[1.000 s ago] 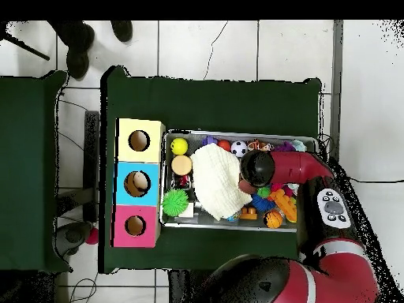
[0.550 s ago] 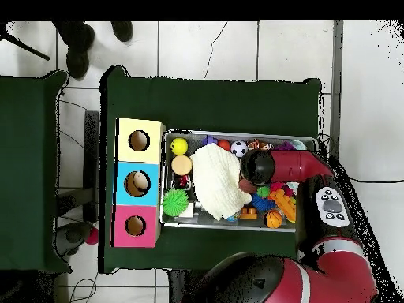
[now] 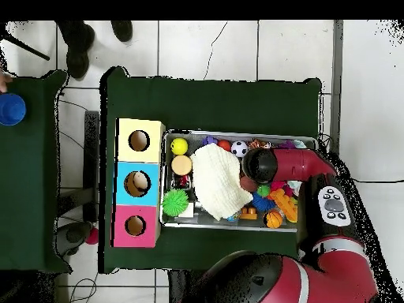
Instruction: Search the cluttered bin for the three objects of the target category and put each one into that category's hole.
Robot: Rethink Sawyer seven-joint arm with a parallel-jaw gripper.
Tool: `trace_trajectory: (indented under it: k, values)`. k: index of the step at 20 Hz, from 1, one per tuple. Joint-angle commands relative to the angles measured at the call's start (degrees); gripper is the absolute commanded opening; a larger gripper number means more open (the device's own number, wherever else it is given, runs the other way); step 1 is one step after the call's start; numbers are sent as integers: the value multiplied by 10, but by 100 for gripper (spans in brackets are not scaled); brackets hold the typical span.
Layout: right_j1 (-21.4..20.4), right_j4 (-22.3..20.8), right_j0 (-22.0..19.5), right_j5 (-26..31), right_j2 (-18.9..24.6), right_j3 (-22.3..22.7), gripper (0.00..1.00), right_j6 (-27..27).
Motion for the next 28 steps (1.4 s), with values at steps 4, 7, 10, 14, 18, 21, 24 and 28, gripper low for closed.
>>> trace_trajectory:
  k: [4,7,10,14,18,21,24,28]
  values:
    - [124,-46,-8,10,-2,11,100,-16]
    - [125,-43,-9,16,-1,11,100,-16]
    - [126,-39,-12,16,1,14,100,-14]
    - [124,-37,-12,17,0,18,100,-10]
    - [122,-35,-15,16,0,26,100,-8]
    - [121,-29,-21,13,5,31,100,-7]
    - [119,-27,-24,-10,7,37,0,3]
    - [114,-28,-26,-12,12,42,0,-4]
